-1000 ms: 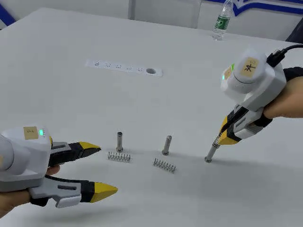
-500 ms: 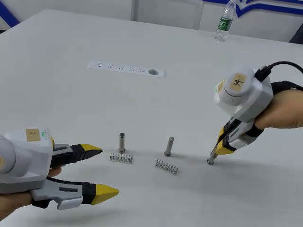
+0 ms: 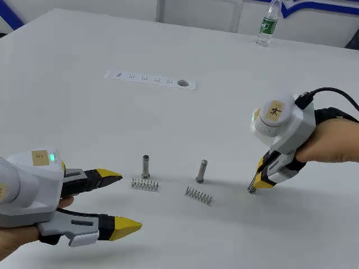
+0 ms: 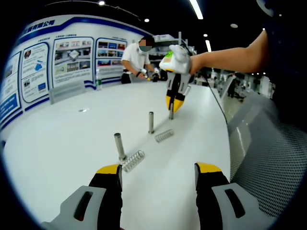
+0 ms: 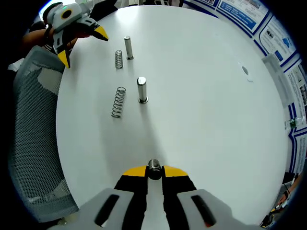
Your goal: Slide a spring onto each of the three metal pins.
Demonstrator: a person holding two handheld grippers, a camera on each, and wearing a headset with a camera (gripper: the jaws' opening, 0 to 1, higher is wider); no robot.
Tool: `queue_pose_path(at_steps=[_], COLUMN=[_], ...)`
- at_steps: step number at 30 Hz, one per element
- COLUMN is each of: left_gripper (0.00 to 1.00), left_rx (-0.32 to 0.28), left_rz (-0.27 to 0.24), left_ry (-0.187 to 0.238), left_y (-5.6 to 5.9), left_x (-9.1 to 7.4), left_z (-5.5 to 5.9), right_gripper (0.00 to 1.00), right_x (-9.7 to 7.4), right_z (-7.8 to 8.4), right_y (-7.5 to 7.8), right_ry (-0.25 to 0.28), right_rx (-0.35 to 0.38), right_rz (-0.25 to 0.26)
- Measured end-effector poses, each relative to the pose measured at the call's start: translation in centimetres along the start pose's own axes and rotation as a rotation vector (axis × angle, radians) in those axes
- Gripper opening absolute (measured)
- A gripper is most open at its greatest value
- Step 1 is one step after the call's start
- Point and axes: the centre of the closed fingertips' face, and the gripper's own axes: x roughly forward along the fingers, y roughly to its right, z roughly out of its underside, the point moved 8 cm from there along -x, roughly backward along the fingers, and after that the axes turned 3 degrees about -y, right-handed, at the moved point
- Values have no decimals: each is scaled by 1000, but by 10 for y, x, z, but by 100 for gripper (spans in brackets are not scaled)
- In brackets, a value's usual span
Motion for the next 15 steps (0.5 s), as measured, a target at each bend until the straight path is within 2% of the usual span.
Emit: queue_pose_path(at_steps=[10,15], left_gripper=[62,62], left_rx=[-3,-4], left_rz=[1,0], left_ry=[5,3], left_y=[1,1], left_x=[1,1], left_z=[-1,0], right_gripper=[12,12], right_x=[2,3], right_z=[1,-1], right_y=[0,5], right_ry=[7,20], right_rx=[0,16], right_rz=[7,19])
